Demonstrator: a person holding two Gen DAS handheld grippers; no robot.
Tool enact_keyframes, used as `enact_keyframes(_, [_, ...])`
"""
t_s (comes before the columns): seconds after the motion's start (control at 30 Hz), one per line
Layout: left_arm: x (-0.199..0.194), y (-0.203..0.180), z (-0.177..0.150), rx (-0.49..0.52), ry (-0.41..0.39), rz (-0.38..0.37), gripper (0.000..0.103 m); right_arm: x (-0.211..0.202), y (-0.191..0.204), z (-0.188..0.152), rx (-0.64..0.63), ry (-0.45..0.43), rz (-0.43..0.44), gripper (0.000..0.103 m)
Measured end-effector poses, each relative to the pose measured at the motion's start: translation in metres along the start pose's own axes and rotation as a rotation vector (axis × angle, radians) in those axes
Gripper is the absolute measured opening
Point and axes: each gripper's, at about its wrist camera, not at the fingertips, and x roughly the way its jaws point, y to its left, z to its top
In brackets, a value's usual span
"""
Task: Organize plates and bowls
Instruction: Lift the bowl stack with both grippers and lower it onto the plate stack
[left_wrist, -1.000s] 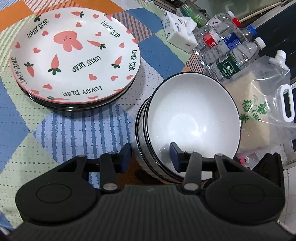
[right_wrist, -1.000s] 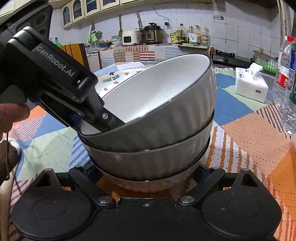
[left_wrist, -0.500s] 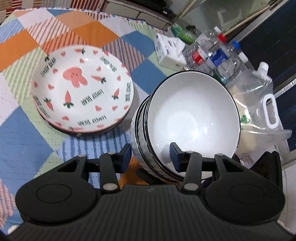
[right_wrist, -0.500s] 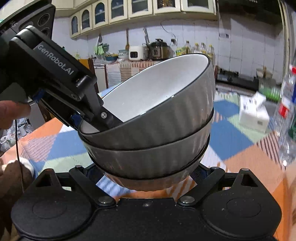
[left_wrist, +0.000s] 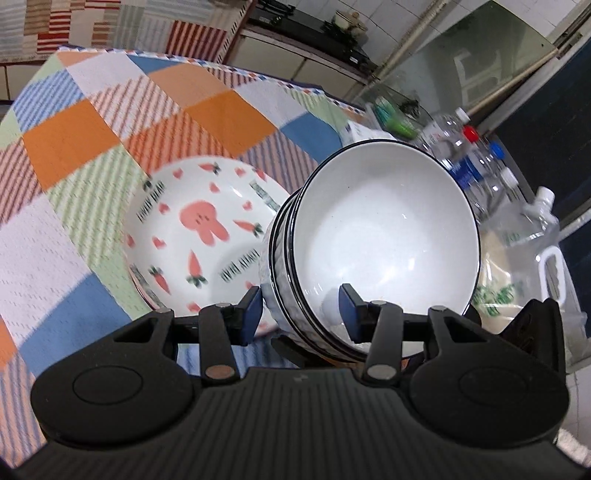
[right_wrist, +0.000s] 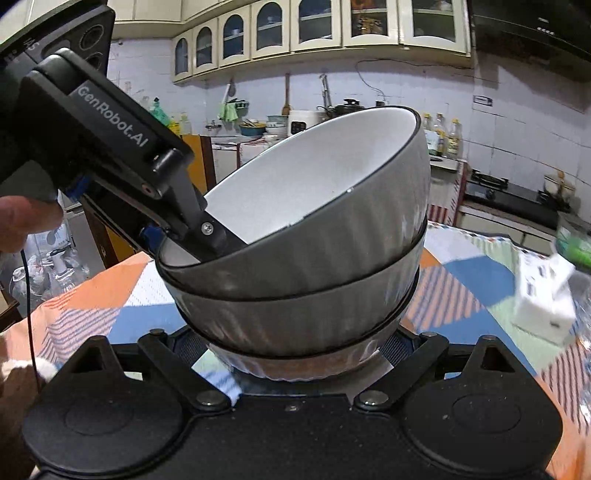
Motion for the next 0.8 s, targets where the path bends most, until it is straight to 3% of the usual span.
enact_keyframes(0.17, [0.01,0.015,0.015,0.005,-0.064,0.03,0.043,0.03,-0.012,0.014,-0.002,-0.007,0.027,0.096])
enact_keyframes(0.47, [0.031,0.05,0.038,-0.043,-0.074,0.053,0.043,0.077,-0.021,0.026,-0.014,0.035,0.052,0.096])
enact_keyframes(0.8, [0.047,0.068,0.036,-0.05,-0.055,0.072,0.043,0.102,-0.022,0.017,0.042,0.053,0.066,0.096])
